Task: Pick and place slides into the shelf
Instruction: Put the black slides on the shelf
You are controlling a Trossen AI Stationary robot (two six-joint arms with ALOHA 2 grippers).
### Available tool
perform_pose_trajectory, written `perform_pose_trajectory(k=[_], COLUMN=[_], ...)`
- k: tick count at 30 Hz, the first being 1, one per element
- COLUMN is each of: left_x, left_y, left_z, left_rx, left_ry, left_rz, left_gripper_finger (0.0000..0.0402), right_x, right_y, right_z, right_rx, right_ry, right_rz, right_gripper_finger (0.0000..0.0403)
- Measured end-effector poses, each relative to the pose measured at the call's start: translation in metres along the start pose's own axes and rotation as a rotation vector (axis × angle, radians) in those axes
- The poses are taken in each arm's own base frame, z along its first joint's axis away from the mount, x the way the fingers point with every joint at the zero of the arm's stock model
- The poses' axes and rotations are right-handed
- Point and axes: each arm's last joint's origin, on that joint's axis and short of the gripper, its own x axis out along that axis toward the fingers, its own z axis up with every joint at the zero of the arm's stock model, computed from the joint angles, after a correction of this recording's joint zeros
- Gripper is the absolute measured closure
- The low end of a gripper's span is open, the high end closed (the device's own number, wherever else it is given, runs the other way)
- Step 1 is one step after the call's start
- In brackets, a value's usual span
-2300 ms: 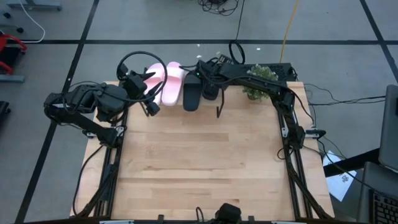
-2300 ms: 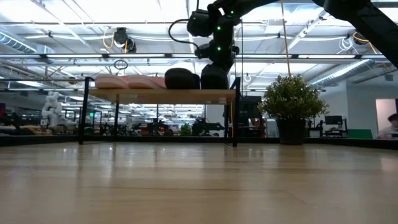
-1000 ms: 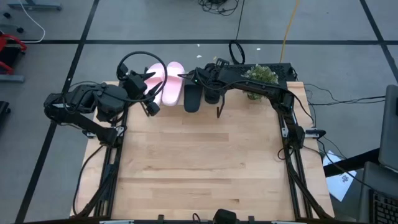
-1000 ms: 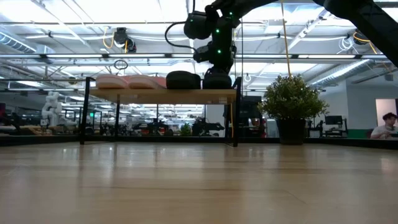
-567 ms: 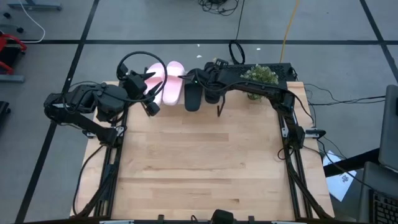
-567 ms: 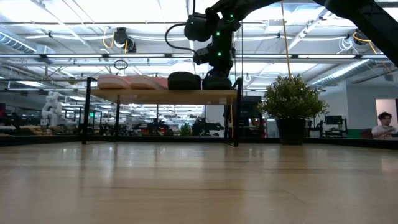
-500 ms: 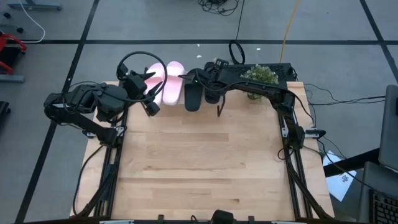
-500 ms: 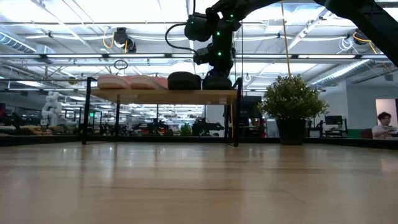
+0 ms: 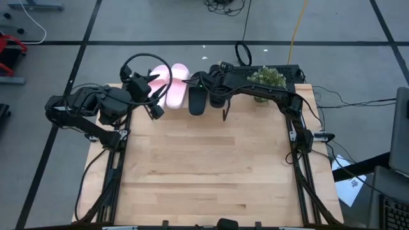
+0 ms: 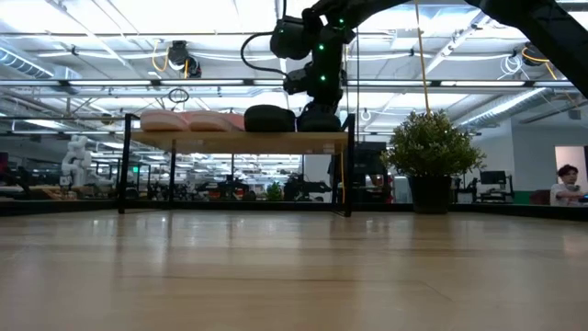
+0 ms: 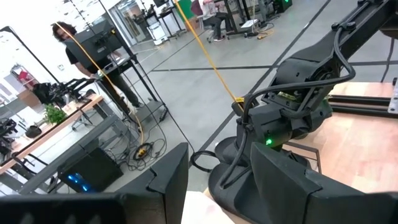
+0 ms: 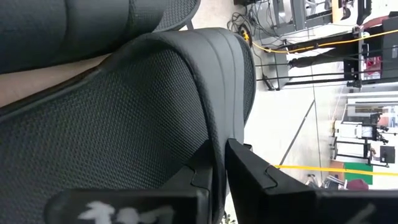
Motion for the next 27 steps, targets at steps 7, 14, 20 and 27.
perform_pose_trajectory(k=[7, 14, 20, 27], left_x=[0.000, 0.000, 0.000, 0.000], left_y=[0.000, 0.000, 0.000, 0.000], left_z=[0.000, -0.001, -0.002, -0.002], left_rx=[0.000, 0.003, 0.004, 0.002], left_ry=[0.000, 0.004, 0.013, 0.013], left_rz=[0.000, 0.000, -0.001, 0.000], left_gripper_finger=[0.0227, 0.0227, 0.0227, 0.0227], right_x=[-0.003, -0.009, -0.010, -0.011], right_y=[-0.002, -0.007, -0.006, -0.005], right_z=[-0.001, -0.001, -0.002, -0.002], right_rx=[-0.001, 0.011, 0.011, 0.006], right_ry=[-0.005, -0.022, -0.020, -0.019], right_rz=[-0.001, 0.012, 0.009, 0.006], right_gripper_finger=[0.0376, 0.0376, 0.0376, 0.0376])
